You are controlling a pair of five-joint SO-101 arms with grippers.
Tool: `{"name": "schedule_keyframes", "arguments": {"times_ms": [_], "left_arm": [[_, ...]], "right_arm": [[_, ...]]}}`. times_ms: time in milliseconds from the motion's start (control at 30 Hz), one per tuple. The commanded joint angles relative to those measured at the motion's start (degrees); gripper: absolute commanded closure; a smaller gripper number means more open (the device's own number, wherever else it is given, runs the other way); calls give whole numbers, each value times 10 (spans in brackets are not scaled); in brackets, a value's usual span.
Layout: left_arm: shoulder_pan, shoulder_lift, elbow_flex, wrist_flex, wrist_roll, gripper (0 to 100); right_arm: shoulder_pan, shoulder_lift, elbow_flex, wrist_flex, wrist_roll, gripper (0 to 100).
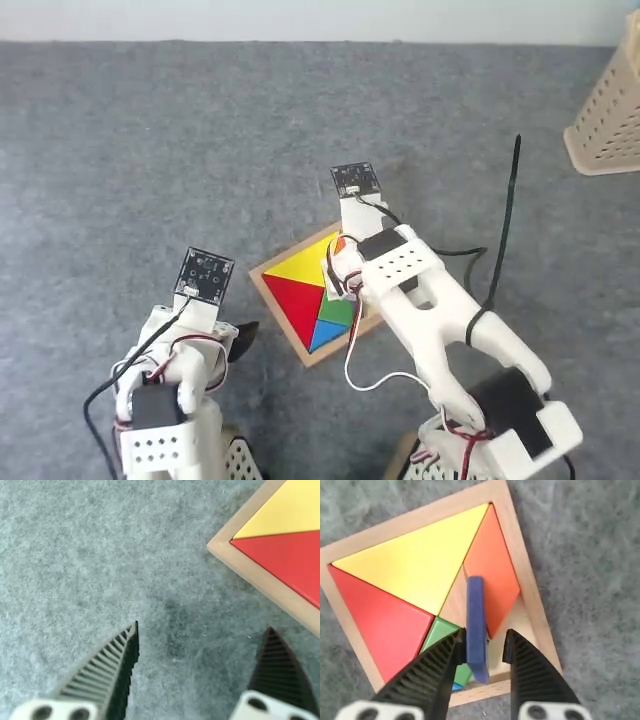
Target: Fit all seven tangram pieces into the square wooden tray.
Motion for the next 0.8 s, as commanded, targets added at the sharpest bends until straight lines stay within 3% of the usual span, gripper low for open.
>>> {"name": "schedule_keyframes", "arguments": {"times_ms": [0, 267, 600, 767], "left_arm": [[3, -8, -3, 0, -3, 647], [3, -8, -3, 0, -3, 647], [3, -8, -3, 0, -3, 647], [3, -8, -3, 0, -3, 647]], "right_arm": [[8, -12, -5, 7, 7, 872], [85, -73, -1, 35, 7, 872], [77, -85, 18, 22, 10, 873], [113, -79, 24, -31, 10, 873]]}}
